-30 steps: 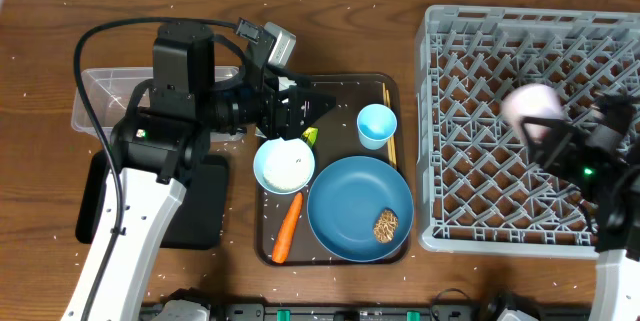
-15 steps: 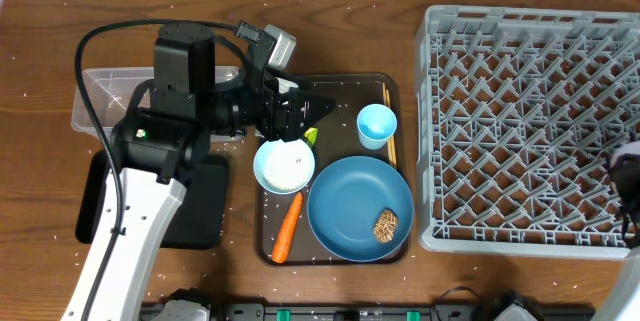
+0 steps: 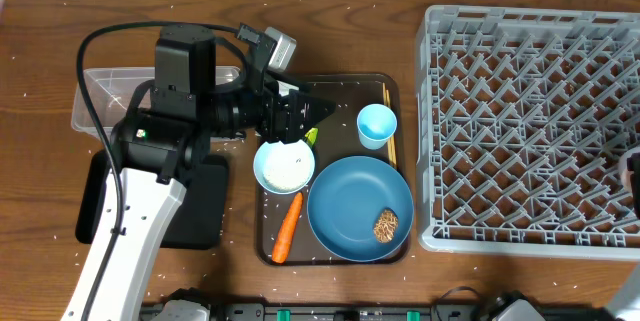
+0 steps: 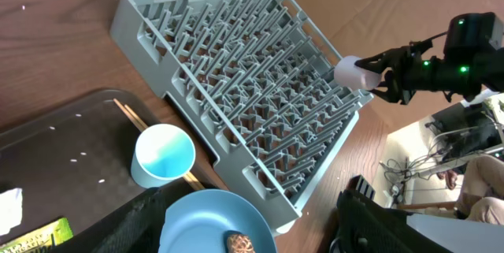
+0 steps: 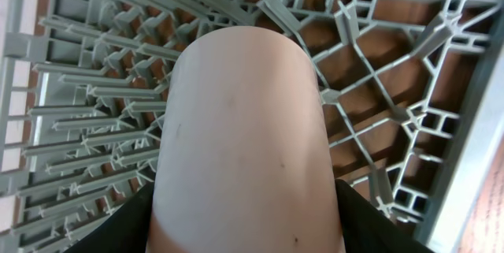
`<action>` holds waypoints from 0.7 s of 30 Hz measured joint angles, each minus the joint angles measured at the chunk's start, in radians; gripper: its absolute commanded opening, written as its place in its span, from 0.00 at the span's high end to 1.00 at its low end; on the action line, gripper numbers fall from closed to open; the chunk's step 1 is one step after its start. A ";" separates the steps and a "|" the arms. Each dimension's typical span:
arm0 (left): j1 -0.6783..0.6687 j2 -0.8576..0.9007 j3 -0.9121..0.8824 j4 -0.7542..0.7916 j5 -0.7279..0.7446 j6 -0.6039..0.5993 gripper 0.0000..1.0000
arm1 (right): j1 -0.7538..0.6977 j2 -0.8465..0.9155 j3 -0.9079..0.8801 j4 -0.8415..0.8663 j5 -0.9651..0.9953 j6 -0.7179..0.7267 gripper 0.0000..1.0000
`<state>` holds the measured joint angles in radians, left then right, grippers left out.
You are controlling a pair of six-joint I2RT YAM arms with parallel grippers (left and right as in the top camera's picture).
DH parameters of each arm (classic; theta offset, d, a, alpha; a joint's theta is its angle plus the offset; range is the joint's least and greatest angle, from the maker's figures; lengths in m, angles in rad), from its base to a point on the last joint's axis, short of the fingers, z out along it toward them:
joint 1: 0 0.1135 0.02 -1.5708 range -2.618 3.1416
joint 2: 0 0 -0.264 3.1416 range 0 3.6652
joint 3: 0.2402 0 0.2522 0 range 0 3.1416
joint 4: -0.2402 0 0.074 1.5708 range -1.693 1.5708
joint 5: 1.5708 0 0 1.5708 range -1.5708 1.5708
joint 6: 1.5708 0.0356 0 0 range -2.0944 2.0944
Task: Sort waste into correct bins and load items into the dishwasher rack
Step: 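Lower the left gripper onto the light-blue cup and grasp it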
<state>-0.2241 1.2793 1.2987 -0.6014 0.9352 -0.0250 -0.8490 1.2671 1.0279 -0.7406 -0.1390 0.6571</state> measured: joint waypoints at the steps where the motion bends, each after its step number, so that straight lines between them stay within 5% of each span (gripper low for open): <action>1: 0.000 0.000 0.000 -0.001 0.000 0.000 0.29 | -0.006 0.008 0.000 -0.002 -0.003 0.006 0.64; 10: 0.000 0.000 0.000 -0.005 -0.019 0.000 0.29 | -0.054 0.099 0.000 -0.031 -0.022 0.029 0.61; 16: 0.000 0.000 0.000 -0.024 -0.030 0.000 0.29 | -0.105 0.163 0.000 -0.026 -0.064 0.051 0.14; 21: 0.000 0.000 0.000 -0.024 -0.031 0.000 0.29 | -0.135 0.166 0.015 -0.018 -0.177 0.050 0.12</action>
<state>-0.2241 1.2793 1.2984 -0.6254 0.9047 -0.0250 -0.9844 1.4330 1.0428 -0.7582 -0.3164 0.7074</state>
